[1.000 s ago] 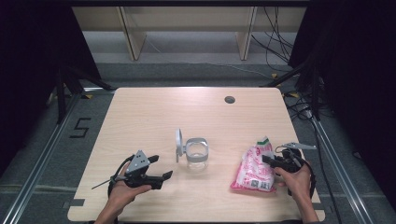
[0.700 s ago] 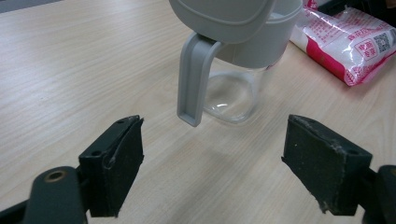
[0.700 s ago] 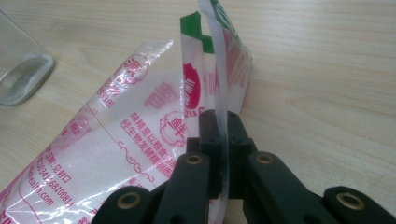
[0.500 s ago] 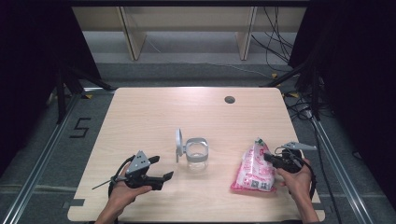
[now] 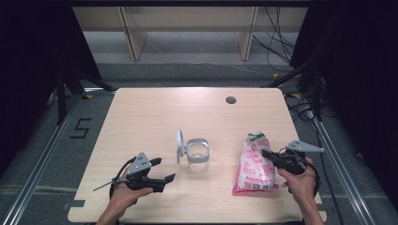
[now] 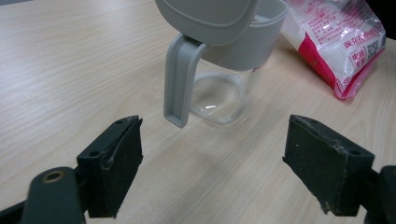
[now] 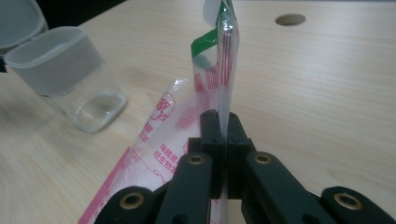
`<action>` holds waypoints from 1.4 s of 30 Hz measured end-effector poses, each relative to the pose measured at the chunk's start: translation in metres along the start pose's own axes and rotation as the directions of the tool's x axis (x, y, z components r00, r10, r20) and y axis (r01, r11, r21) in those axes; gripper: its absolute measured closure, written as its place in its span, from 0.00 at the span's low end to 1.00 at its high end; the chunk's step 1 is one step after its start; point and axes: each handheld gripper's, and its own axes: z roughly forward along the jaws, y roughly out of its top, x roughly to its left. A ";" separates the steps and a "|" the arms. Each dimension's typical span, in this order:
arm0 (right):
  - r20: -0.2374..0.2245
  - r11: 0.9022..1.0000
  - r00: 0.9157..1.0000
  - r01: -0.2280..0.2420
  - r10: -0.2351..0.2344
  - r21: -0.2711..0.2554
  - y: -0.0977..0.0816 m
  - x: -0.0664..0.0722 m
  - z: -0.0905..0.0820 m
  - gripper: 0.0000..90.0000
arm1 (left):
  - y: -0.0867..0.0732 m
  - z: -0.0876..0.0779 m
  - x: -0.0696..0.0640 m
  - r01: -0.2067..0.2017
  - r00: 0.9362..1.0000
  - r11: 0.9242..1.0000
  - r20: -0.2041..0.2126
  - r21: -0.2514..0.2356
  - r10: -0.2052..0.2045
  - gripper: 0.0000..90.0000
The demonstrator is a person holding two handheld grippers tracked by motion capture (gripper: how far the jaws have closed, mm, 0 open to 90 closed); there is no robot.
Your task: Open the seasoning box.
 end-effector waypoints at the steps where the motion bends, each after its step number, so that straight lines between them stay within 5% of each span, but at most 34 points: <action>1: 0.003 1.000 1.000 0.001 -0.001 0.000 0.001 0.003 -0.001 1.00 | 0.000 0.001 -0.002 0.025 1.000 1.000 -0.004 -0.003 -0.025 0.21; 4: -0.019 0.999 0.999 0.031 -0.032 -0.036 0.005 0.008 -0.003 1.00 | 0.000 0.000 -0.002 -0.003 1.000 1.000 0.007 0.006 0.003 0.20; 7: -0.033 0.999 0.999 0.012 -0.013 -0.046 0.008 0.014 -0.005 1.00 | 0.000 0.001 -0.004 0.015 1.000 1.000 0.005 0.004 -0.015 0.20; 8: -0.031 0.997 0.998 0.050 -0.052 -0.064 0.011 0.017 -0.005 1.00 | 0.000 0.001 -0.005 0.014 1.000 1.000 0.008 0.001 -0.014 0.20; 11: -0.046 0.996 0.998 0.040 -0.044 -0.082 0.014 0.026 -0.006 1.00 | -0.001 0.002 -0.006 -0.003 1.000 1.000 0.012 0.006 0.003 0.20; 12: -0.047 0.994 0.997 0.060 -0.064 -0.092 0.016 0.027 -0.007 1.00 | -0.001 0.002 -0.008 0.021 1.000 1.000 0.008 0.009 -0.022 0.20; 16: -0.057 0.989 0.993 0.096 -0.103 -0.116 0.023 0.036 -0.008 1.00 | -0.001 0.003 -0.009 0.005 1.000 1.000 0.018 0.018 -0.005 0.20; 19: -0.063 0.992 0.994 0.081 -0.088 -0.098 0.026 0.042 -0.010 1.00 | -0.001 0.004 -0.012 0.005 1.000 1.000 0.020 0.021 -0.006 0.20; 25: -0.079 0.977 0.984 0.149 -0.163 -0.156 0.040 0.057 -0.011 1.00 | -0.002 0.008 -0.022 -0.010 0.999 1.000 0.042 0.026 0.009 0.21; 34: -0.052 0.962 0.971 0.225 -0.235 -0.157 0.059 0.074 -0.011 1.00 | -0.002 0.018 -0.039 -0.026 0.997 0.999 0.073 0.026 0.024 0.23; 38: -0.049 0.951 0.966 0.240 -0.254 -0.192 0.071 0.076 -0.014 1.00 | 0.001 0.025 -0.047 -0.031 0.996 0.999 0.082 0.022 0.029 0.26; 40: -0.058 0.956 0.972 0.213 -0.229 -0.203 0.077 0.081 -0.017 1.00 | 0.003 0.030 -0.052 -0.032 0.995 0.999 0.093 0.017 0.031 0.29; 42: -0.049 0.940 0.963 0.246 -0.264 -0.237 0.083 0.084 -0.021 1.00 | 0.004 0.036 -0.058 -0.045 0.994 0.999 0.102 0.006 0.045 0.31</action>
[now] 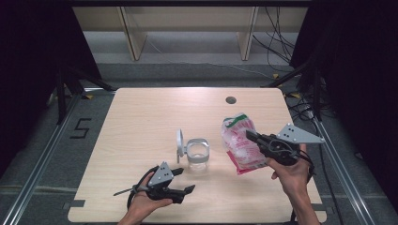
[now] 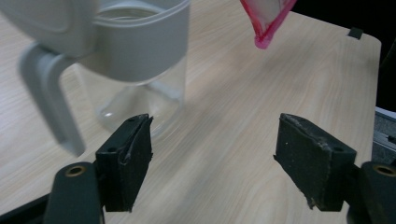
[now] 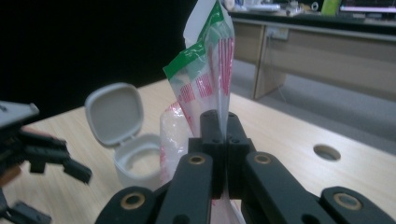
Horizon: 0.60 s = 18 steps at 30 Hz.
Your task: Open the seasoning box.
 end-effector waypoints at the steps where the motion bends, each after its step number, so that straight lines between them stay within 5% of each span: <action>1: -0.007 1.000 1.000 -0.008 0.008 -0.006 0.003 0.003 -0.001 1.00 | 0.001 0.003 -0.002 -0.008 1.000 1.000 0.000 -0.002 0.008 0.33; 5: -0.019 1.000 1.000 0.011 -0.011 -0.024 0.016 0.013 -0.003 1.00 | 0.004 0.017 -0.011 0.004 1.000 1.000 0.028 0.007 -0.004 0.34; 6: -0.026 0.999 1.000 0.015 -0.016 -0.036 0.019 0.014 -0.002 1.00 | 0.005 0.018 -0.011 -0.021 0.999 0.999 0.025 0.029 0.020 0.34; 12: -0.077 0.998 0.996 0.033 -0.036 -0.045 0.025 0.027 0.006 1.00 | 0.017 0.032 -0.024 -0.038 0.999 0.999 0.018 0.003 0.038 0.36; 13: -0.094 1.000 0.996 0.005 -0.007 -0.022 0.025 0.030 0.006 1.00 | 0.019 0.035 -0.026 -0.037 0.999 0.999 0.030 0.000 0.037 0.36; 15: -0.106 0.999 0.993 0.040 -0.044 -0.036 0.025 0.032 0.011 1.00 | 0.021 0.042 -0.029 -0.045 0.998 0.999 0.046 0.005 0.044 0.36; 18: -0.123 0.999 0.992 0.032 -0.035 -0.032 0.025 0.038 0.017 1.00 | 0.022 0.052 -0.034 -0.043 0.997 0.999 0.063 0.006 0.043 0.36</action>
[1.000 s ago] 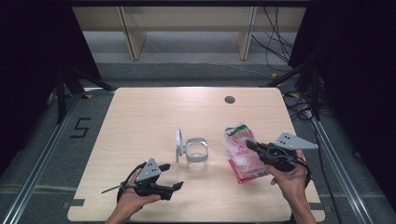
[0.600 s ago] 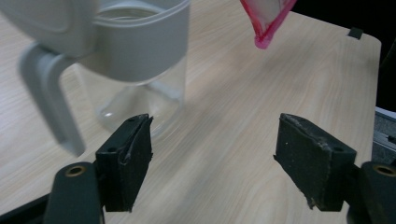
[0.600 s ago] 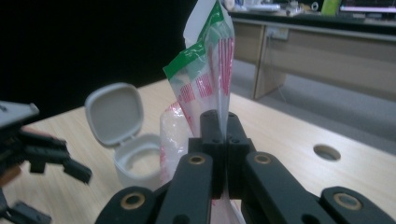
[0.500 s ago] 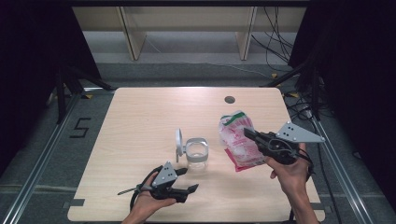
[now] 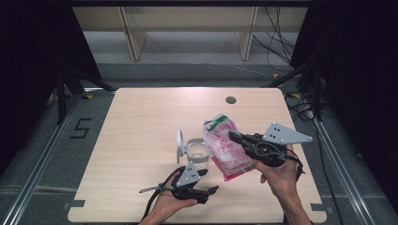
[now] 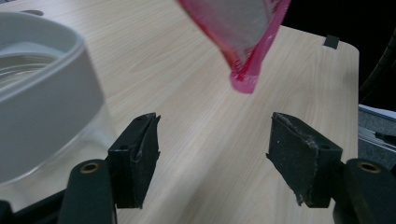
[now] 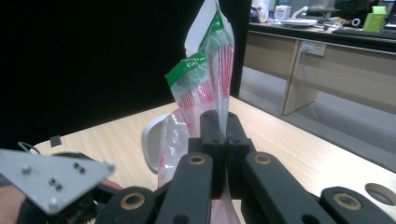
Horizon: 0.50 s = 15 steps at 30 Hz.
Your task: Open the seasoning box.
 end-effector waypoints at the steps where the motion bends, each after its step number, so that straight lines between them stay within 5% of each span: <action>1: 0.000 1.000 1.000 0.000 0.000 0.000 0.000 0.000 0.000 1.00 | 0.000 0.000 0.000 0.000 1.000 1.000 0.000 0.000 0.000 0.36; 3: 0.013 1.000 1.000 0.029 -0.029 -0.007 0.000 0.001 0.005 1.00 | -0.001 0.008 0.001 -0.006 1.000 1.000 -0.016 0.010 0.006 0.36; 15: -0.001 1.000 1.000 0.014 -0.014 -0.004 0.006 0.005 0.015 1.00 | 0.001 0.025 -0.001 0.006 0.999 1.000 -0.051 -0.026 -0.007 0.41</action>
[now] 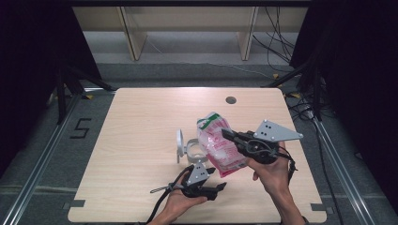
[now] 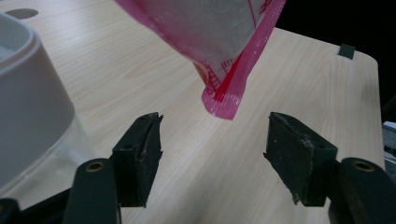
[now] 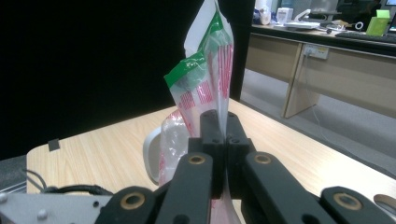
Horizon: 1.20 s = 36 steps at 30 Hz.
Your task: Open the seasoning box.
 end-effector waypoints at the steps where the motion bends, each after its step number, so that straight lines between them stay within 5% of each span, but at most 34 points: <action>1: 0.000 1.000 1.000 0.009 -0.009 -0.001 0.001 0.000 0.001 1.00 | 0.001 0.000 0.000 -0.005 1.000 1.000 -0.006 -0.005 0.005 0.42; 7: -0.008 1.000 1.000 0.017 -0.017 -0.008 0.001 -0.001 0.006 1.00 | 0.005 0.002 -0.004 -0.029 0.998 0.997 -0.059 -0.078 0.025 0.60; 16: -0.001 1.000 1.000 -0.011 0.011 -0.002 -0.001 -0.004 0.009 1.00 | 0.005 0.010 -0.010 -0.036 0.990 0.994 -0.137 -0.099 0.023 0.84; 22: 0.047 1.000 0.999 -0.006 0.006 0.003 0.002 -0.010 0.009 1.00 | 0.010 0.017 -0.015 0.001 0.988 0.993 -0.154 -0.114 -0.019 0.87; 25: 0.049 0.999 0.998 -0.040 0.039 0.024 0.002 -0.015 0.011 1.00 | 0.012 0.023 -0.023 0.062 0.987 0.990 -0.139 -0.125 -0.080 0.87; 31: 0.054 0.998 0.996 -0.068 0.067 0.018 0.000 -0.021 0.014 1.00 | 0.013 0.026 -0.027 0.027 0.985 0.992 -0.164 -0.121 -0.046 0.87; 36: 0.063 0.999 0.997 -0.043 0.041 0.018 0.000 -0.020 0.019 1.00 | 0.011 0.029 -0.031 0.016 0.983 0.991 -0.179 -0.136 -0.041 0.88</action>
